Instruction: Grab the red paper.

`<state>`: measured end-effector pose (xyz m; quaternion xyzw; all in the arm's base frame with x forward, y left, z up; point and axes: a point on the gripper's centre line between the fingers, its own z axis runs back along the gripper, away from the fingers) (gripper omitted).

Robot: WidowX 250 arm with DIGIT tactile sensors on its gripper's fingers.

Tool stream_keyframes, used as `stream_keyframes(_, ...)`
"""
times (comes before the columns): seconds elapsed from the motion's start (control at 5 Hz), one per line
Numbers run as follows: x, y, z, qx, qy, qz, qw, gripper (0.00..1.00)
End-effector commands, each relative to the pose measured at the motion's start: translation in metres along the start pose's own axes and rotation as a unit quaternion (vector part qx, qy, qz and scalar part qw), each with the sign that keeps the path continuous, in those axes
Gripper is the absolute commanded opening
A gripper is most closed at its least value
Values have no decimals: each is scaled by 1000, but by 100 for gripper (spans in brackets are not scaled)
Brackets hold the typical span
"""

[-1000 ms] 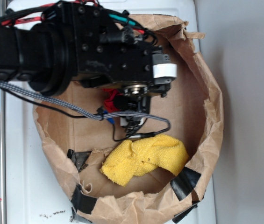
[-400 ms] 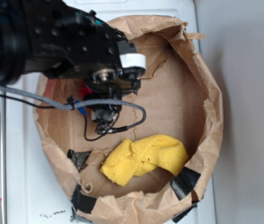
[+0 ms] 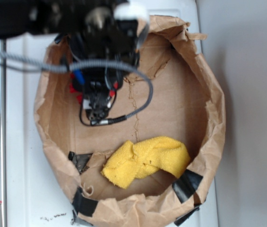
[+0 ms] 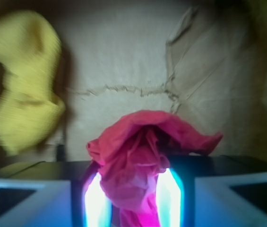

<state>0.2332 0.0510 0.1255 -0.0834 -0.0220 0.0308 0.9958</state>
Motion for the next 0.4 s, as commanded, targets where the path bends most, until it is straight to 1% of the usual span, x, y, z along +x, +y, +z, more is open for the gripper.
stream_keyframes(0.0, 18, 7, 47, -29, -35, -1, 999, 0)
stream_keyframes(0.2, 9, 2, 57, -10, -73, -17, 997, 0)
